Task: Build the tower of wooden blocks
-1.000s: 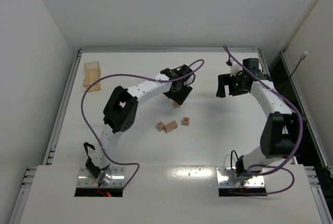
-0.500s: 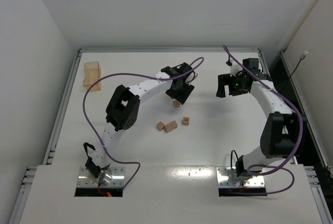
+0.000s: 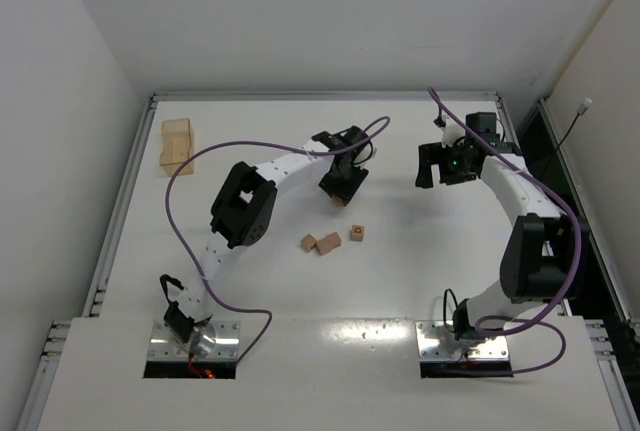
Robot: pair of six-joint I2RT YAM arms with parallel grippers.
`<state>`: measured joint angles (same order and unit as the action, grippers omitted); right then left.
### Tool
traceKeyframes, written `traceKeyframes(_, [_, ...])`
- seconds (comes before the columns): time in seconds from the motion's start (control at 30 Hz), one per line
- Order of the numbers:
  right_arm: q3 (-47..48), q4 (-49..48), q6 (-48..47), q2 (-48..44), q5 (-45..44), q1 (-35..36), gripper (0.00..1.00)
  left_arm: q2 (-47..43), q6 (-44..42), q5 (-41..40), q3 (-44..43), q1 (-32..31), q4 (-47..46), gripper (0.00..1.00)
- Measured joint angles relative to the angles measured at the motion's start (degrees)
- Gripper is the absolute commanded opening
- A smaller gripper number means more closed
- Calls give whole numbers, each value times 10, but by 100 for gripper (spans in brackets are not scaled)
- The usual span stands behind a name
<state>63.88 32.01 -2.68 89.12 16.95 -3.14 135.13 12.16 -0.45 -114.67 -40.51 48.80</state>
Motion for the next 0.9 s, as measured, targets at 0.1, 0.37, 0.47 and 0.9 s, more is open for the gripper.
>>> traceKeyframes(0.1, [0, 0, 0, 0, -1, 0, 85, 0, -6, 7, 0, 0, 0, 25])
traceKeyframes(0.37, [0, 0, -1, 0, -3, 0, 85, 1, -15, 24, -2, 0, 1, 15])
traceKeyframes(0.47, [0, 0, -1, 0, -3, 0, 85, 1, -26, 29, -3, 0, 3, 15])
traceKeyframes(0.9, [0, 0, -3, 0, -3, 0, 85, 6, -116, 74, -10, 10, 30, 18])
